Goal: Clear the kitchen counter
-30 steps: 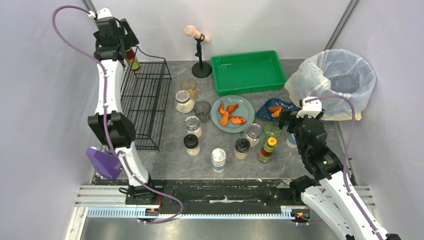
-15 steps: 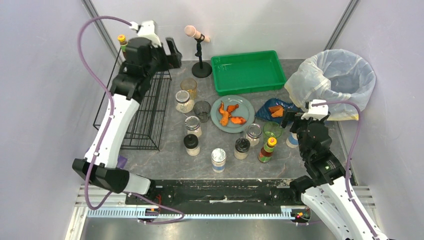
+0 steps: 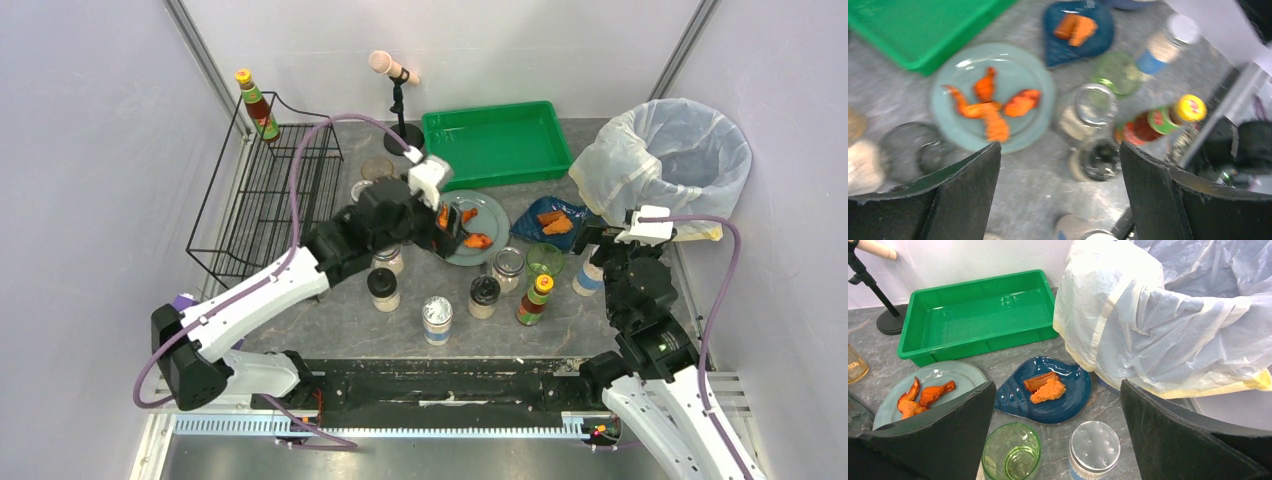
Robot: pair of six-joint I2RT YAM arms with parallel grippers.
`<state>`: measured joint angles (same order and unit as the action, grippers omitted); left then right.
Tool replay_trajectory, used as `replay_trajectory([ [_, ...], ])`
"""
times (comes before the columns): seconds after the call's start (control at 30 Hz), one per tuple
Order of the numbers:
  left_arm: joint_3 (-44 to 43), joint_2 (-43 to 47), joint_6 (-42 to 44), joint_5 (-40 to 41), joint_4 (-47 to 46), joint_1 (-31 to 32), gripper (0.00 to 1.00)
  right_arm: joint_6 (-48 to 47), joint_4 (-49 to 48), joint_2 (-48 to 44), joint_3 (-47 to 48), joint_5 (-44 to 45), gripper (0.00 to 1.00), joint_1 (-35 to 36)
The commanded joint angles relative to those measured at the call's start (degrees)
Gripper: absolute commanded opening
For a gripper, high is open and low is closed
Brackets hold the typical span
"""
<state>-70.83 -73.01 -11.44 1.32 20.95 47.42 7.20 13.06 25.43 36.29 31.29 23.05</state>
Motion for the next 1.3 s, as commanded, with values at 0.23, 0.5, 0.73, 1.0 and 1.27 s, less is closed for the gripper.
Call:
replay_trajectory([
  [0.23, 5.75, -5.29, 8.26, -4.61, -22.47, 18.87, 0.93, -1.46, -0.65, -2.37, 3.81, 0.92, 0.98, 0.08],
  [0.5, 6.86, -13.51, 8.63, -5.16, -32.14, 23.54, 0.92, -1.73, 1.54, -3.6, 6.26, -0.75, 0.98, 0.14],
  [0.73, 7.06, -20.73, 8.81, -1.56, -39.52, 25.0, 0.9, -2.82, 2.91, -5.44, 7.6, -1.08, 0.98, 0.14],
  [1.0, 7.07, -27.15, 8.28, 3.68, -44.78, 25.0, 0.86, -3.98, 4.96, -6.88, 8.52, -0.71, 0.98, 0.07],
  [1.27, 6.4, -31.41, 7.58, 6.13, -46.85, 25.0, 0.83, -4.86, 5.63, -6.88, 8.8, -0.72, 0.98, 0.11],
])
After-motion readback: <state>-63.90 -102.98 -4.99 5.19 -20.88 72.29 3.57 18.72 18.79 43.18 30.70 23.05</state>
